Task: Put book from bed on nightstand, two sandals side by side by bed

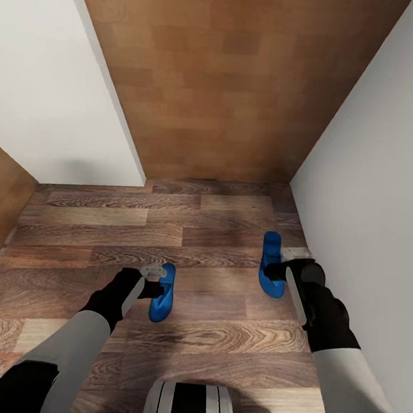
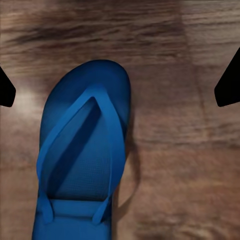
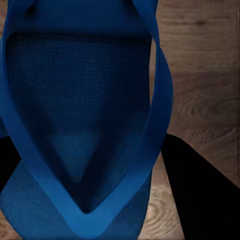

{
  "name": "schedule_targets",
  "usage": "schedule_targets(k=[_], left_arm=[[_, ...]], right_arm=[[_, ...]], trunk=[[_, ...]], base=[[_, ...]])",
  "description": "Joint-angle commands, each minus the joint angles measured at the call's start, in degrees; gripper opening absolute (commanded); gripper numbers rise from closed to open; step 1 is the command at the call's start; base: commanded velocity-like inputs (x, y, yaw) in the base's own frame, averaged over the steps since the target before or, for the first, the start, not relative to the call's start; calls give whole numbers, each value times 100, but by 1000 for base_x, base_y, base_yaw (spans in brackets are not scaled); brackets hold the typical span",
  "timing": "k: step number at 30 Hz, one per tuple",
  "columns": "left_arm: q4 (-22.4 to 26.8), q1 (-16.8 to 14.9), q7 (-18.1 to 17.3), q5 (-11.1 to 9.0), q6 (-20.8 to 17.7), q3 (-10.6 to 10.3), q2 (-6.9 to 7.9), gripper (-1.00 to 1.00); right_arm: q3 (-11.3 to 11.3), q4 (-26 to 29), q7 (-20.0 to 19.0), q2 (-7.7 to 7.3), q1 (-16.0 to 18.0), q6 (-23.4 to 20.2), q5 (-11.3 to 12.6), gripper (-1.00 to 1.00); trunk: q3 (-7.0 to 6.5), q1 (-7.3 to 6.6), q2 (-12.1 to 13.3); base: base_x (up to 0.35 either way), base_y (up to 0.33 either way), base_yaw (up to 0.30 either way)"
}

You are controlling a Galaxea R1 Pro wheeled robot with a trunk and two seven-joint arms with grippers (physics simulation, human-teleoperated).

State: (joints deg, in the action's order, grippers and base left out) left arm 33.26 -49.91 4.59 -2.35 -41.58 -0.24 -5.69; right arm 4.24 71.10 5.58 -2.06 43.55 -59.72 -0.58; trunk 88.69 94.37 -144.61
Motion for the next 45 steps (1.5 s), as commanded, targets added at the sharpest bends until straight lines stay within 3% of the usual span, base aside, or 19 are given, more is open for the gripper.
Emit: schedule_targets(k=[1, 4, 7, 10, 13, 14, 17, 19, 21, 26, 32, 45], left_arm=[[12, -1, 37, -28, 7, -1, -1, 100], [14, -1, 39, -28, 179, 0, -2, 100], [14, -1, 40, -28, 240, -2, -2, 100], [-3, -1, 29, -28, 291, -1, -3, 100], [-9, 1, 22, -28, 299, -2, -2, 100], [-17, 3, 12, -28, 310, -2, -2, 100], [-21, 1, -7, -22, 368, -7, -2, 100], [-12, 0, -16, -16, 456, -17, -2, 100], [14, -1, -18, -13, 492, -33, -2, 100], [219, -1, -32, -9, 522, -58, -10, 100], [592, -1, -48, -4, 535, -75, -9, 100], [645, -1, -71, -6, 652, -459, -18, 100]], right_arm=[[14, -102, 52, 11, 141, -28, 5, -100], [6, -238, 130, 56, 579, -28, 37, -100], [-57, 135, 159, 69, 717, -28, 37, -100], [-287, 1585, 184, 184, 730, -28, -6, -100], [-272, 1723, 177, 211, 208, 93, -4, -100], [-150, 1759, 173, 219, -385, 750, -4, -100], [129, 1772, 171, 217, -1091, 1853, -4, -100], [201, 1773, 177, 215, -1573, 2518, -13, -100], [220, 1770, 179, 215, -1792, 2814, -18, -100], [229, 1764, 170, 200, -1920, 3338, -21, -100], [229, 1761, 155, 165, -1944, 3566, -21, -100], [232, 1758, 186, 162, -1947, 3569, -56, -100]], trunk=[[27, 2, -3], [93, 9, -7], [160, 17, -11], [226, 25, -15], [293, 32, -19], [315, 35, -20], [381, 43, -24], [426, 48, -27], [470, 53, -30], [559, 63, -35], [559, 63, -35], [559, 63, -35]], base=[[0, 0, 0], [0, 0, 0], [0, 0, 0], [0, 0, 0], [0, 0, 0], [0, 0, 0], [0, 0, 0], [0, 0, 0], [0, 0, 0], [0, 0, 0], [0, 0, 0], [99, 0, 0]])
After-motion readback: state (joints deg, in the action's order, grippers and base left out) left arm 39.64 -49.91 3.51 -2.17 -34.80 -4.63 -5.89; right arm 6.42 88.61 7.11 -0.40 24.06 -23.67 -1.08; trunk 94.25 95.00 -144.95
